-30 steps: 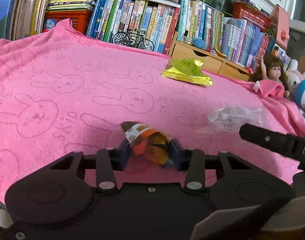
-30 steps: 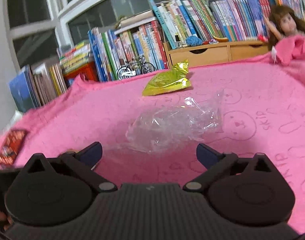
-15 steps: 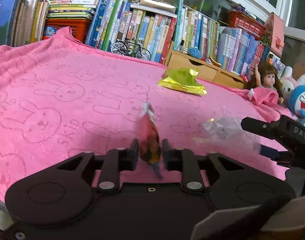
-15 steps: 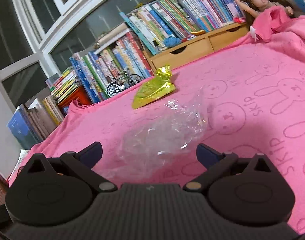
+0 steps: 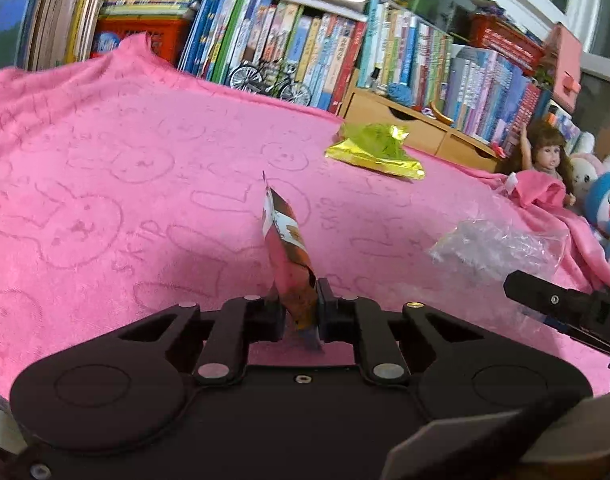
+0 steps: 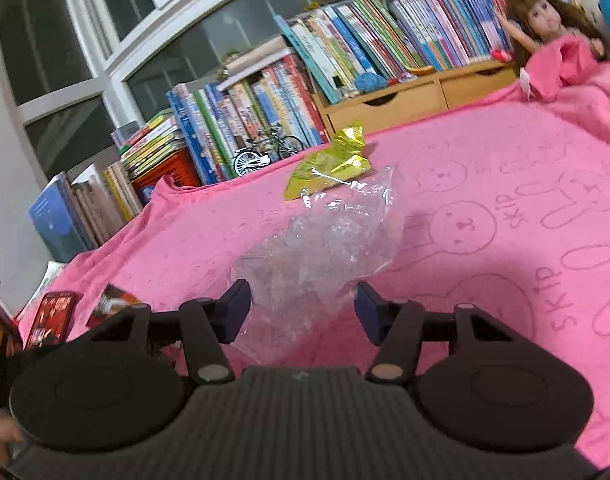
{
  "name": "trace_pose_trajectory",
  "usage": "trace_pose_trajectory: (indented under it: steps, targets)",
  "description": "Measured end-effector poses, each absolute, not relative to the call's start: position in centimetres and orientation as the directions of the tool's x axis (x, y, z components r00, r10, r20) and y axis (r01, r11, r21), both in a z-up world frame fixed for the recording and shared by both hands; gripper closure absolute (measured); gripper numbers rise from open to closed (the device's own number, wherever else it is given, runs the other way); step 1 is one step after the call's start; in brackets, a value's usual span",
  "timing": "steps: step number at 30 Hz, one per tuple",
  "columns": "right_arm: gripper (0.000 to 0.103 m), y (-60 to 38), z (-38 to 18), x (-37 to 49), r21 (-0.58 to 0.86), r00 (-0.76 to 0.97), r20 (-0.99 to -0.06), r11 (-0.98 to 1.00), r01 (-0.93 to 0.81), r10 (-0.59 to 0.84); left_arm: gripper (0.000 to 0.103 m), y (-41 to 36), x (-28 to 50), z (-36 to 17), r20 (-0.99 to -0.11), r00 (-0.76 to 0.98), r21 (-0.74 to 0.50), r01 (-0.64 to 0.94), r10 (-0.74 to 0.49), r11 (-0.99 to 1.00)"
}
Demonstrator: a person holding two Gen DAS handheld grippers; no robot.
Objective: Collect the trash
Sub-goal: 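Grasp the clear plastic bag with the right gripper, then carry the snack wrapper and plastic bag in both grippers over the bin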
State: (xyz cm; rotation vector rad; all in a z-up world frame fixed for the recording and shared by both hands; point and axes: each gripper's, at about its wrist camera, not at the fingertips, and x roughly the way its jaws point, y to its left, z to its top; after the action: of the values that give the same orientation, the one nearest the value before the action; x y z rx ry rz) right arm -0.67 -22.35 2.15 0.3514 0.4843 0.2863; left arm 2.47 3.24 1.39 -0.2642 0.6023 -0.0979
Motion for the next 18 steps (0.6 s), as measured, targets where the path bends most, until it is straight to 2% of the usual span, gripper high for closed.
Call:
trace_pose_trajectory:
  steps: [10,18]
  targets:
    - [0.043,-21.4,2.4,-7.2,0.302,0.837,-0.394,0.914,-0.272,0.379,0.090,3.4,-3.3,3.3,-0.519,0.830,-0.256,0.078,-0.205,0.963]
    - [0.045,-20.3,1.3,-12.7,0.199,0.801,-0.455,0.921,-0.336,0.390,0.090,3.6,-9.0,1.7,-0.610,0.752,-0.240,0.123,-0.249,0.963]
